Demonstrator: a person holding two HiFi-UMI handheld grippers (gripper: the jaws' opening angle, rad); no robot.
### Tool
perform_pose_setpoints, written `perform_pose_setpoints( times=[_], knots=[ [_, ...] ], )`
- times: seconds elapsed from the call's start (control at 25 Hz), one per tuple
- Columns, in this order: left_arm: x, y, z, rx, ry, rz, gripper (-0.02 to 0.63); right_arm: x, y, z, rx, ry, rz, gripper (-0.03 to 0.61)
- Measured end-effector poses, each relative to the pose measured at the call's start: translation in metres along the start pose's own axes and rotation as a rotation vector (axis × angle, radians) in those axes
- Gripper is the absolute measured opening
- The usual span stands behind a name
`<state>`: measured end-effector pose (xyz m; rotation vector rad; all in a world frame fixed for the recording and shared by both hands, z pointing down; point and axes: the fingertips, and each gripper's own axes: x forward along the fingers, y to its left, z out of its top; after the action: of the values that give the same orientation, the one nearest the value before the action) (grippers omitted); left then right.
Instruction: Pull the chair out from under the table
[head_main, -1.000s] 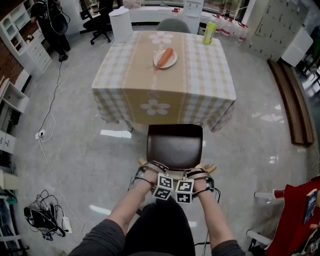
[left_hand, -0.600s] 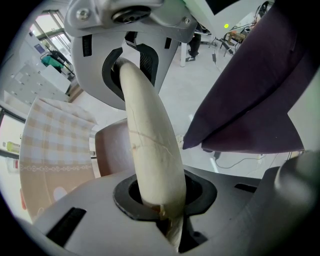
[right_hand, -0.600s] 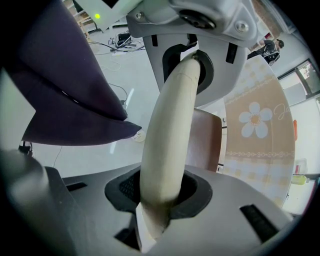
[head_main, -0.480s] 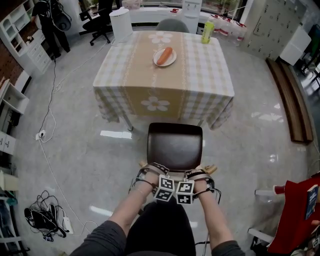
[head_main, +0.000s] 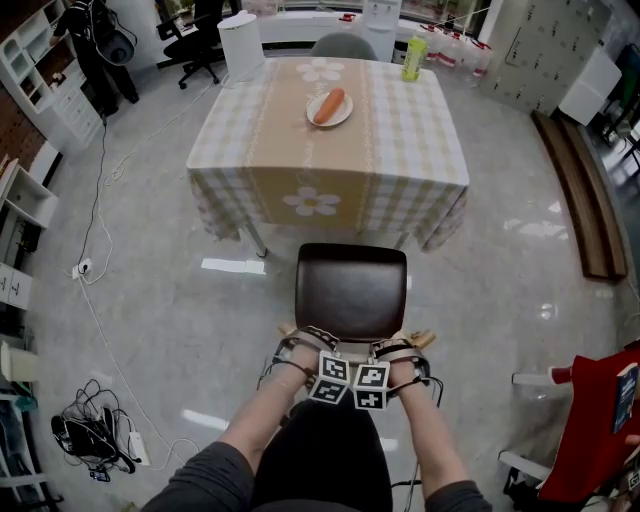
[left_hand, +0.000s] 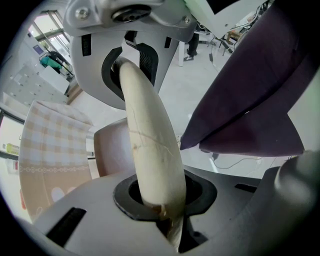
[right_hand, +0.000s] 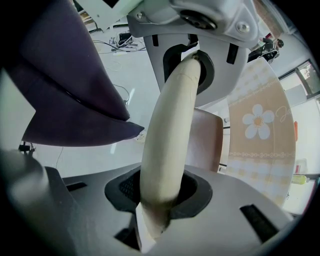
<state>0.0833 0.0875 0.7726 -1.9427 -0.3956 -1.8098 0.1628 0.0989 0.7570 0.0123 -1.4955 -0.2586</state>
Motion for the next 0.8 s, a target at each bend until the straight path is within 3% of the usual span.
perform_pose_setpoints(
  times=[0.4, 0.6, 0.8],
  knots=[
    [0.0, 0.0, 0.0, -0.004, 0.004, 0.016, 0.083, 0.0, 0.0, -0.001, 0.007, 0.018, -0.015, 0.104],
    [0.002, 0.002, -0.003, 0.011, 0.031, 0.08, 0.09, 0.002, 0.0, 0.0, -0.017, 0.04, -0.021, 0.104],
    [0.005, -0.008, -0.003, 0.006, 0.033, 0.04, 0.228, 0.001, 0.001, -0.003, -0.021, 0.052, -0.042, 0.124]
  ],
)
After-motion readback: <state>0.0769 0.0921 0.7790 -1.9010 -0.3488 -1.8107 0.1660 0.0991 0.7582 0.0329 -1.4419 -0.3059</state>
